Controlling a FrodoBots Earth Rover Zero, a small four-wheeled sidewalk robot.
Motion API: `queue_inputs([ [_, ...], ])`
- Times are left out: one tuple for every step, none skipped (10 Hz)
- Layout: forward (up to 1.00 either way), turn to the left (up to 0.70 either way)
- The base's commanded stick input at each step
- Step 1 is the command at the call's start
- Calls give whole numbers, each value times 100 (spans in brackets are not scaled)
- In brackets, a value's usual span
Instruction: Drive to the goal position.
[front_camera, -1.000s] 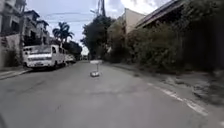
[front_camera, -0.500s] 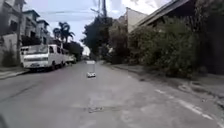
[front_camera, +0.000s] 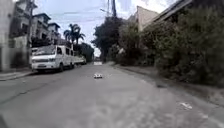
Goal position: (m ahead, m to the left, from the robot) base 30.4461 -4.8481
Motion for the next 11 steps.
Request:
queue_inputs([
  [100,0],
  [100,0],
  [100,0],
  [100,0],
  [100,0],
  [100,0],
  [100,0],
  [100,-15],
  [100,-39],
  [100,-40],
  [100,-40],
])
